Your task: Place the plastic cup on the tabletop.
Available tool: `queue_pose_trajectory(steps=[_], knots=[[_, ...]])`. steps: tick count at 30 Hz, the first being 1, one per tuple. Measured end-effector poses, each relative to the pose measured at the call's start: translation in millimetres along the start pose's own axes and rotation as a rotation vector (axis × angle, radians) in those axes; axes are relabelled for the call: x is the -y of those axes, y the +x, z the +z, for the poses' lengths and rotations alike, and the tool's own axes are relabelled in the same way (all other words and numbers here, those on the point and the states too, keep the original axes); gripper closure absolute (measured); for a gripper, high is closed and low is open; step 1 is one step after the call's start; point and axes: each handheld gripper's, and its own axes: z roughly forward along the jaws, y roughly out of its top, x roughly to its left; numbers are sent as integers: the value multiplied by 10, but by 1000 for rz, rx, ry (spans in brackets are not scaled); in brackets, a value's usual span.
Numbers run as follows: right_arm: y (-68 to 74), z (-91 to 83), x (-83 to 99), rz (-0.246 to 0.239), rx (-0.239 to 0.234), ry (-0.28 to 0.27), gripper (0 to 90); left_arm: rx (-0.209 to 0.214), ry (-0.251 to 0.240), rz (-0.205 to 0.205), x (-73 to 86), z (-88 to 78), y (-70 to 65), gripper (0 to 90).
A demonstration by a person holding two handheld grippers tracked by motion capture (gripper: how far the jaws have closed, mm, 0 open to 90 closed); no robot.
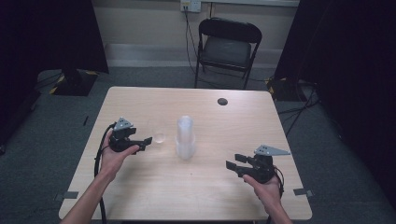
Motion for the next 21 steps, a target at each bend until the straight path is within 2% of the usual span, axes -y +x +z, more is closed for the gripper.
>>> queue_pose_trajectory(steps=[6, 12, 15, 21], knots=[[-42, -9, 15, 8, 14, -3, 416, 12, 6, -12, 36, -196, -47, 158], [-66, -31, 37, 12, 31, 3, 413, -23, 36, 18, 89, -364, -117, 159], [-77, -41, 40, 15, 37, -2, 413, -10, 31, 33, 122, -443, -168, 160], [-76, -38, 56, 14, 41, 7, 413, 19, 38, 22, 199, -602, -289, 160]])
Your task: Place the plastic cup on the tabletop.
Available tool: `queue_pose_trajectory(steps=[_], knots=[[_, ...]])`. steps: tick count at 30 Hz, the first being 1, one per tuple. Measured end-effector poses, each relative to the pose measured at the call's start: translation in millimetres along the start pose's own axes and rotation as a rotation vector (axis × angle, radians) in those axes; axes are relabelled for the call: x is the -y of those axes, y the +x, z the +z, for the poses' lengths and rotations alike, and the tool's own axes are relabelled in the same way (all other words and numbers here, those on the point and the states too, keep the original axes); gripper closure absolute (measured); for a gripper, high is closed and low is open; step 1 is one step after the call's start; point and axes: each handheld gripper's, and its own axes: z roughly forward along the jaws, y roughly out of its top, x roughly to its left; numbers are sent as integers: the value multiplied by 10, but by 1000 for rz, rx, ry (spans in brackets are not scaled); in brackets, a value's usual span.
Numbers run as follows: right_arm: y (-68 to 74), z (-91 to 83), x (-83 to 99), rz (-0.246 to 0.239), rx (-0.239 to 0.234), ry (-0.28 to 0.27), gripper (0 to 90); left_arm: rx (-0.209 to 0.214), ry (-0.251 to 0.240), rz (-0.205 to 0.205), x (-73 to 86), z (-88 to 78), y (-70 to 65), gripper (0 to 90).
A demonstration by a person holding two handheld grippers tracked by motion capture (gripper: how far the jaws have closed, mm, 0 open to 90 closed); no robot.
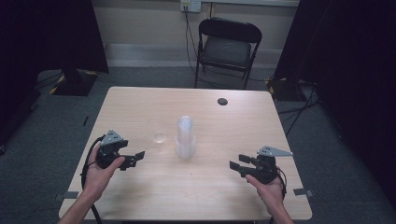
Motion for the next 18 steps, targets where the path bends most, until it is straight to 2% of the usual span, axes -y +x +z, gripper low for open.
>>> queue_pose_trajectory(steps=[1, 2, 5, 9, 13, 17, 18], knots=[[-3, -3, 3, -3, 0, -1, 413, -1, 6, -8, 22, -13, -15, 160], [-5, -4, 4, -2, 0, -1, 413, -20, 11, -13, 65, -24, -49, 160], [-10, -5, 6, 0, 5, -1, 413, -27, 25, 12, 168, -58, -110, 161], [-15, -13, 19, -2, 8, 1, 413, -43, 31, 9, 325, -75, -143, 161], [-31, -8, 38, 4, 16, 7, 412, -53, 29, -10, 452, -82, -126, 161], [-30, 8, 49, -9, 26, 13, 407, -86, -13, -26, 554, -105, -129, 162], [-26, 16, 55, -11, 31, 12, 406, -83, -8, -27, 577, -107, -136, 162]])
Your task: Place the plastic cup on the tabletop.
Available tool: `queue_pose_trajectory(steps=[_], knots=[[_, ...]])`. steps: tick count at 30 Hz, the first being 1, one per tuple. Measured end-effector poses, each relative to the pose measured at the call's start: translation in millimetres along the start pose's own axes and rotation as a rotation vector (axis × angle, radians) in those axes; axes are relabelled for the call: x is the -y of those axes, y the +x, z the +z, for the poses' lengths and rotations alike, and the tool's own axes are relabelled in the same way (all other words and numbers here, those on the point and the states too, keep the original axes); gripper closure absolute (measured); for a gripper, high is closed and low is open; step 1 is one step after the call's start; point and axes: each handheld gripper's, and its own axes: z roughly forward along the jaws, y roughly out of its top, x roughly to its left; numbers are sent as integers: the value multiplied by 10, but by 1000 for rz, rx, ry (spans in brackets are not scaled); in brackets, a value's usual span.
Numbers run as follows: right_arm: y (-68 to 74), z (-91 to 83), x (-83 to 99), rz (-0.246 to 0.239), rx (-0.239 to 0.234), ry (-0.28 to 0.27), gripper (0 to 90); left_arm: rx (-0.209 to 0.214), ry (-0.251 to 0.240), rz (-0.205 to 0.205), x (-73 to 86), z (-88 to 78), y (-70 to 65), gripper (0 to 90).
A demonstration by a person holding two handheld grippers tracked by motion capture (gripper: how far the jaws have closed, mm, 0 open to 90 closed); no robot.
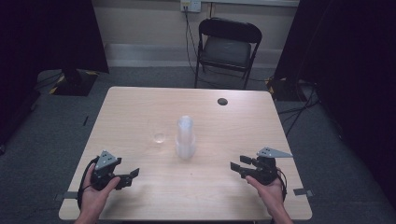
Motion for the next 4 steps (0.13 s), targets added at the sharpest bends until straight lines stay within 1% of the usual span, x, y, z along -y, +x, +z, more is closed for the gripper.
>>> queue_pose_trajectory(steps=[1, 4], knots=[[-1, 8, 6, -3, 0, 3, 404, 16, 8, 2, 15, 5, -7, 162], [-19, 26, 31, -6, 16, 9, 379, 29, 25, 27, 25, 26, -23, 162]])
